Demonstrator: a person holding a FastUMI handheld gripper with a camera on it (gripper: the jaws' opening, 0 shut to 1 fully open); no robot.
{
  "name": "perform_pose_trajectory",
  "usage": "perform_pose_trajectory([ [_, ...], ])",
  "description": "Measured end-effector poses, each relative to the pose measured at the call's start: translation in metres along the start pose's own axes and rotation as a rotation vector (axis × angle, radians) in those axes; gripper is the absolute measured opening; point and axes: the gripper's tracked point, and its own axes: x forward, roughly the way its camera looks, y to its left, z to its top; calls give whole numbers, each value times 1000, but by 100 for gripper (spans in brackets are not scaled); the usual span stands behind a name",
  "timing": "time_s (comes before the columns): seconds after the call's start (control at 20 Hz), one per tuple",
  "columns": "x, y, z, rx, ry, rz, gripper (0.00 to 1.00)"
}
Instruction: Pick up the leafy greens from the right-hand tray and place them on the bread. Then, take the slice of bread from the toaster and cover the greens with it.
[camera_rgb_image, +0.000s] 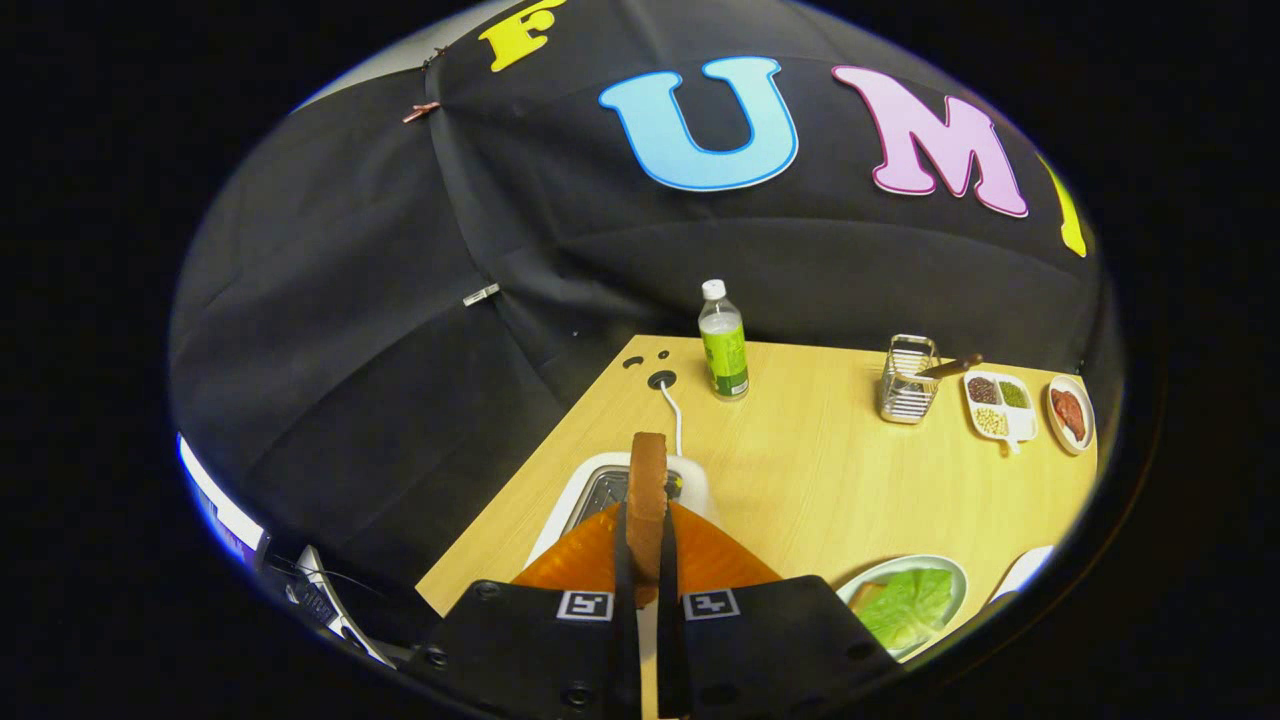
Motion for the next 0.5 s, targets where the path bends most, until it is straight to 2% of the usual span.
perform_pose_trajectory([
  [0.25, -32, -42, 23, 23, -54, -42, 11],
  [0.5, -58, -114, 8, 82, -49, -135, 11],
])
